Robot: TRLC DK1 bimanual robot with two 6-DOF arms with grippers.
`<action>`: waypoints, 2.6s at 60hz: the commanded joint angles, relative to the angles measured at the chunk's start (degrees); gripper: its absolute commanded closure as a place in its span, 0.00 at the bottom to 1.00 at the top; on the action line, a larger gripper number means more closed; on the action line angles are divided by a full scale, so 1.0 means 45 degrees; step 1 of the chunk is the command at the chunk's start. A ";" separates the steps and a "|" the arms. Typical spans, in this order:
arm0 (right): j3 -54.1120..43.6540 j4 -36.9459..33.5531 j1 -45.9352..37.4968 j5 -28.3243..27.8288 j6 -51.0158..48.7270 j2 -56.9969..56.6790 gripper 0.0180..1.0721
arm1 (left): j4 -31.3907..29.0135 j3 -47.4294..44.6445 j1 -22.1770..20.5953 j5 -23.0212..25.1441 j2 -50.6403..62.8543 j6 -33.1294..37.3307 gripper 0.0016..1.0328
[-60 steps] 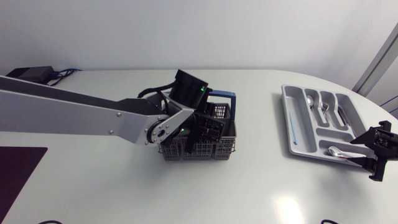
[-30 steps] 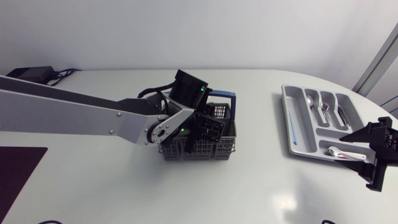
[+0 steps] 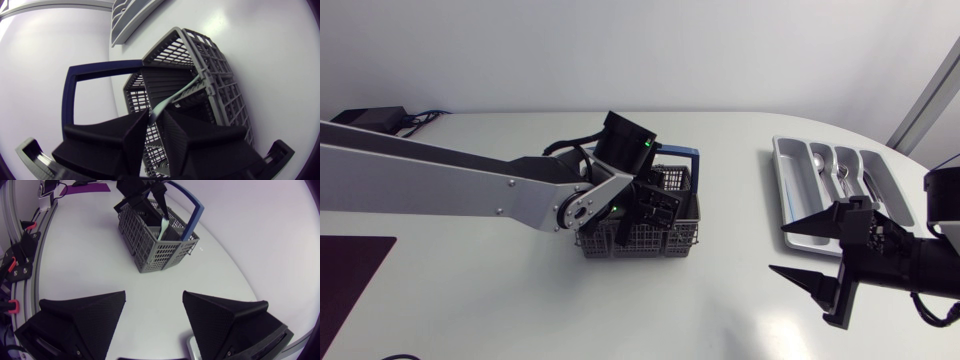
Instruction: Sort the cutlery from the basket into the organizer compartments.
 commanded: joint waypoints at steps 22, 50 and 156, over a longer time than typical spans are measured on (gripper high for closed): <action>-0.0649 0.2327 0.3751 0.1973 0.4893 -0.0433 0.21 | -0.1941 0.0633 -0.0343 -0.0510 0.0557 -0.0426 0.82; -0.1020 0.2483 0.4298 0.2110 0.5049 -0.0707 0.21 | -0.4050 0.1609 -0.0284 -0.0510 0.0870 -0.2652 0.86; -0.1040 0.4612 0.7169 0.4805 0.6729 0.0250 0.21 | -0.1199 -0.1477 -0.1397 -0.3244 -0.2548 -0.4937 0.86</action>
